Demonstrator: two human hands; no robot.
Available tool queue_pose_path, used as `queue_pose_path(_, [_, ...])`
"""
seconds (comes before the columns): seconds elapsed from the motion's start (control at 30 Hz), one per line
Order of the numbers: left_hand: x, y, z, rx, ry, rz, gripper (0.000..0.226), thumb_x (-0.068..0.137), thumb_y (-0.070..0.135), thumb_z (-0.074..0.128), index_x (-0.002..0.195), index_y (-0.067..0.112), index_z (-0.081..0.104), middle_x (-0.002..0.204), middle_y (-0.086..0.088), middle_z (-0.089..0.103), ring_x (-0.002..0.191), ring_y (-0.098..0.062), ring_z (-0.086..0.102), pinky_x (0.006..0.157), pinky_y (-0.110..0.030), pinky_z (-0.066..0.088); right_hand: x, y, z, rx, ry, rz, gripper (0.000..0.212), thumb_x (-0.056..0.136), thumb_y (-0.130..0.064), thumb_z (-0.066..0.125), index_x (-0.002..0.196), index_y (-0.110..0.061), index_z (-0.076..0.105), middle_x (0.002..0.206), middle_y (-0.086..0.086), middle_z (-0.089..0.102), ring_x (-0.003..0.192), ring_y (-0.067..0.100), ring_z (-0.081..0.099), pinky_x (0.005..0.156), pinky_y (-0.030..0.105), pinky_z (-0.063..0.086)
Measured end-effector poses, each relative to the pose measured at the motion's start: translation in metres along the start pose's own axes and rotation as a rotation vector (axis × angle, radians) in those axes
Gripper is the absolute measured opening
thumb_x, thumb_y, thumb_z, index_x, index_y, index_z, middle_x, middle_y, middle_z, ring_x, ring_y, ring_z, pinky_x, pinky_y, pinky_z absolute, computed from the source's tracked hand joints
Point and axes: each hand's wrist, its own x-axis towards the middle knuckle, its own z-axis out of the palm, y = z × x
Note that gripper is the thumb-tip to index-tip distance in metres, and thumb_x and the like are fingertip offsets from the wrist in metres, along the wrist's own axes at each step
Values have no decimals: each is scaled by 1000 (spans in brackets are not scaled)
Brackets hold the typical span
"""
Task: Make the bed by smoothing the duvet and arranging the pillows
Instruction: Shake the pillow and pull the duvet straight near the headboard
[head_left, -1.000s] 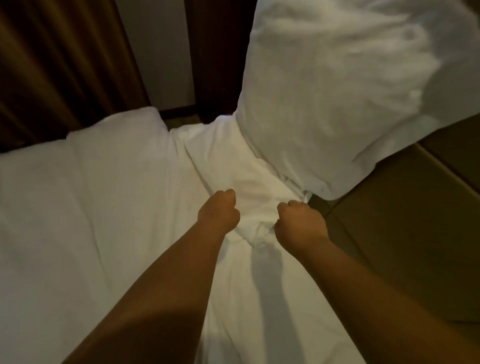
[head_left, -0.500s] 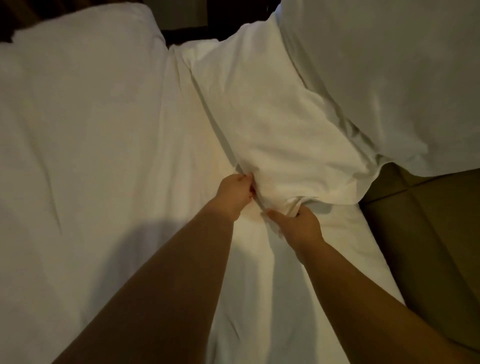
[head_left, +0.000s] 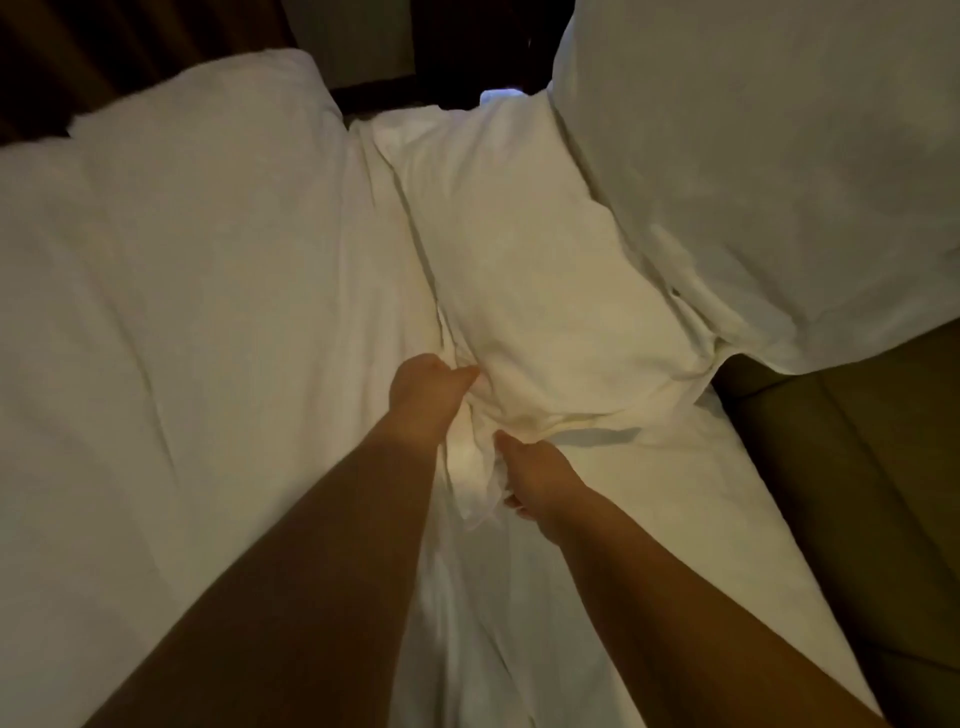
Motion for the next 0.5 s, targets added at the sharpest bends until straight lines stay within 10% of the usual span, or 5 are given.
queue_pose_path(0.13, [-35,28,-12,250,36,97,40,91,41,58,112,7,63,111,-10,64,100,-27,64,77,-29,47,-29,-26,-21,-365,240,-127,37,99,-29,40,65,-13,43,72,4,49,80,23,48,71,29,38])
queue_pose_path(0.37, [-107,189,-43,259,83,461,20,88,24,61,108,19,58,109,-2,56,91,-22,61,74,-33,52,-116,-138,-98,-467,551,-412,27,96,-26,44,110,-9,60,107,8,63,98,26,62,82,34,52])
queue_pose_path(0.5, [-149,303,-58,388,139,701,21,92,22,56,113,16,59,122,-9,53,108,-27,58,84,-35,49,-178,-200,-163,-708,805,-623,20,92,-20,46,95,-8,61,103,11,62,97,29,58,74,30,41])
